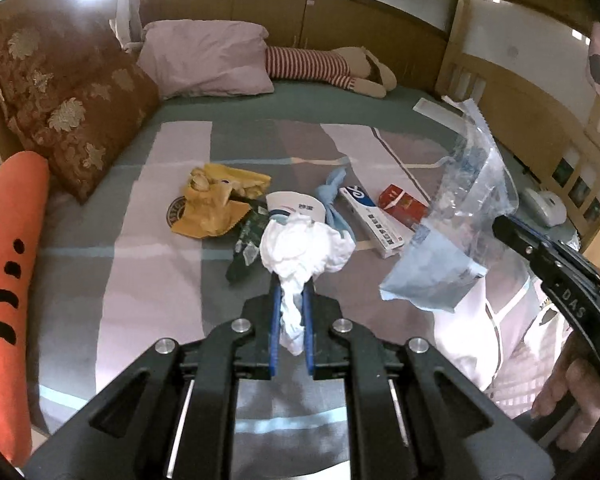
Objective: Collect trash
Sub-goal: 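Carry both items over the white trash basket and open both tools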
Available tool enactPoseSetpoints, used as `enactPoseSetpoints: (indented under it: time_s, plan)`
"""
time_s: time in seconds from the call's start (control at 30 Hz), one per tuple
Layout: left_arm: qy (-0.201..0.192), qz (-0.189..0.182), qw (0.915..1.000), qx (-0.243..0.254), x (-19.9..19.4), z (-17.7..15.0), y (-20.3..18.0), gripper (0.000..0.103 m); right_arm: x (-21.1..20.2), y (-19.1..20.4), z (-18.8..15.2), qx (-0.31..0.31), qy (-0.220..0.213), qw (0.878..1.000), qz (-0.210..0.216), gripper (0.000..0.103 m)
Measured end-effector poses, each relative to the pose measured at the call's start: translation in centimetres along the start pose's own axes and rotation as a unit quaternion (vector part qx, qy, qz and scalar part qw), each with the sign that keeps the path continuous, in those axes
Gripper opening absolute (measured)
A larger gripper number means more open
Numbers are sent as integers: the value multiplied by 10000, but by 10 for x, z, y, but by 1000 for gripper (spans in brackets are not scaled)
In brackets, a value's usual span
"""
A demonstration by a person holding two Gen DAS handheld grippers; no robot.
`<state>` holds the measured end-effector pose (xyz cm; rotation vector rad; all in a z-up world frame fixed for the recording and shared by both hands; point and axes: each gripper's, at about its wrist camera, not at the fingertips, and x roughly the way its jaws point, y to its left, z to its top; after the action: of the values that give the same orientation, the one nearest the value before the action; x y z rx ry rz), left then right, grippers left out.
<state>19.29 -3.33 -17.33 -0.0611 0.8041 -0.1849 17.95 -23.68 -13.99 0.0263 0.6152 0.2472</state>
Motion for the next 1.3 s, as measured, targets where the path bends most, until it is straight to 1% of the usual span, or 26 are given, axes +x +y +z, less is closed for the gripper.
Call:
enactPoseSetpoints:
  time_s: [0.13, 0.27, 0.37, 0.5, 0.63, 0.7, 0.73, 0.8, 0.87, 0.97, 1.07, 1.1, 1.13, 1.17, 1.2, 1.23, 1.27, 1.3]
  plan:
    - [1, 31, 9999, 115, 3, -1, -2, 10, 4, 2, -4, -45, 72, 10000, -27, 5]
    - [24, 53, 10000, 73, 6, 0, 1, 10, 3, 2, -3, -35, 55, 10000, -24, 5]
    - [23, 7, 10000, 93, 6, 0, -2, 10, -13, -4, 0, 96, -138, 9999, -12, 5]
    - [-36, -225, 9994, 249, 2, -2, -11, 10, -68, -33, -2, 332, -527, 9979, -153, 5]
    - [-66, -635, 9968, 474, -5, -9, -32, 10, -137, -78, -19, 550, -729, 9940, -602, 5]
    - [-38, -905, 9936, 672, -10, -14, -53, 10, -181, -107, -35, 657, -793, 9892, -1046, 5]
    - [-19, -1081, 9908, 814, -12, -18, -68, 10, -194, -115, -41, 678, -792, 9872, -1205, 5]
    - [39, -1418, 9837, 1109, -17, -24, -102, 10, -226, -137, -60, 743, -692, 9809, -1658, 6]
    - [143, -1814, 9739, 1355, -23, -31, -140, 10, -246, -150, -76, 815, -582, 9752, -1973, 6]
    - [440, -2545, 9518, 1653, -28, -43, -208, 10, -263, -171, -104, 1004, -309, 9668, -2328, 6]
    - [876, -3316, 9205, 1872, -32, -57, -282, 11, -272, -184, -123, 1205, -125, 9604, -2507, 6]
    - [1002, -3530, 9095, 1952, -33, -64, -306, 11, -274, -189, -128, 1280, -50, 9576, -2579, 6]
    - [1126, -3633, 9012, 2080, -31, -72, -329, 11, -276, -194, -129, 1328, -7, 9552, -2644, 6]
    - [1249, -3682, 8949, 2189, -29, -79, -346, 13, -277, -199, -129, 1416, 11, 9519, -2717, 10]
    - [1514, -3758, 8842, 2323, -21, -88, -368, 28, -278, -203, -128, 1506, 15, 9500, -2735, 29]
    - [1657, -3751, 8802, 2389, -17, -92, -377, 41, -280, -205, -128, 1583, 5, 9484, -2747, 62]
    - [1692, -3657, 8829, 2412, -14, -93, -382, 64, -285, -204, -125, 1625, -165, 9458, -2807, 76]
    - [1537, -3462, 8948, 2366, -14, -89, -380, 74, -288, -201, -122, 1586, -310, 9460, -2811, 84]
